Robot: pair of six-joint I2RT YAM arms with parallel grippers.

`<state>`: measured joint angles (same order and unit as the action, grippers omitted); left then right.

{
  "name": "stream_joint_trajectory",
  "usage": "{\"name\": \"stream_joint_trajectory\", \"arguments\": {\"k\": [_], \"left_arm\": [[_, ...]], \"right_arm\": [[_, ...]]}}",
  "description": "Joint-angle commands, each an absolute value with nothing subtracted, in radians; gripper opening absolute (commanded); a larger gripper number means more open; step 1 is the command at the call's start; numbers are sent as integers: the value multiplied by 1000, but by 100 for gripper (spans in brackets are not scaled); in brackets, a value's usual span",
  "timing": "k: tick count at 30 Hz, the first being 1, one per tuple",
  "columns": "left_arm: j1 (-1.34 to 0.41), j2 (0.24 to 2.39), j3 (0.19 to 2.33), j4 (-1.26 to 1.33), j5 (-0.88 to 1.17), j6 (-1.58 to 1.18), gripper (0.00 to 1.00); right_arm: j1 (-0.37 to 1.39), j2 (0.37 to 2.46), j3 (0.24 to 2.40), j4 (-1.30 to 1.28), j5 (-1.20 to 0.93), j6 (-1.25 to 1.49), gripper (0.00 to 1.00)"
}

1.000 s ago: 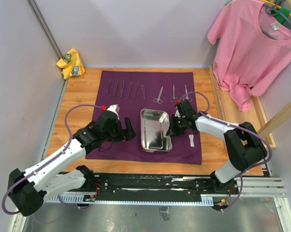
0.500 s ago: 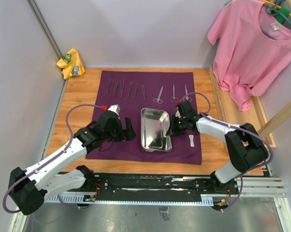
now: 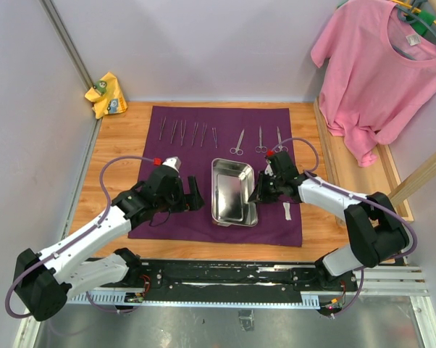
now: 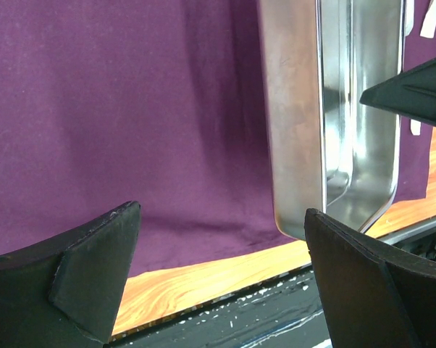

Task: Open and lay out the surgical kit
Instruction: Adjust the container in the surgical kit.

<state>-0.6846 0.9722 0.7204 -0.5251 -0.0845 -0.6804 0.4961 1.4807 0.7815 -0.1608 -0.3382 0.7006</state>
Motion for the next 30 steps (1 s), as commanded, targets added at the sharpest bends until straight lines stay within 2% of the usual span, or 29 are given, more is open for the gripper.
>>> {"name": "stream_joint_trajectory", "arguments": {"k": [1, 10, 14, 21, 30], "left_arm": [[-690, 980, 757, -515, -87, -671, 99], [-690, 982, 761, -519, -89, -671, 99], [-690, 983, 757, -514, -88, -673, 99], [-690, 992, 738, -484, -72, -678, 99], [-690, 979, 720, -482, -67, -678, 99]], "right_arm": [[486, 1454, 780, -120, -373, 721, 1], [471, 1495, 753, -43, -433, 743, 1], [473, 1465, 754, -64, -391, 732, 1], [507, 1426, 846, -312, -121, 629, 1], [542, 1509, 850, -286, -60, 628, 1]]}}
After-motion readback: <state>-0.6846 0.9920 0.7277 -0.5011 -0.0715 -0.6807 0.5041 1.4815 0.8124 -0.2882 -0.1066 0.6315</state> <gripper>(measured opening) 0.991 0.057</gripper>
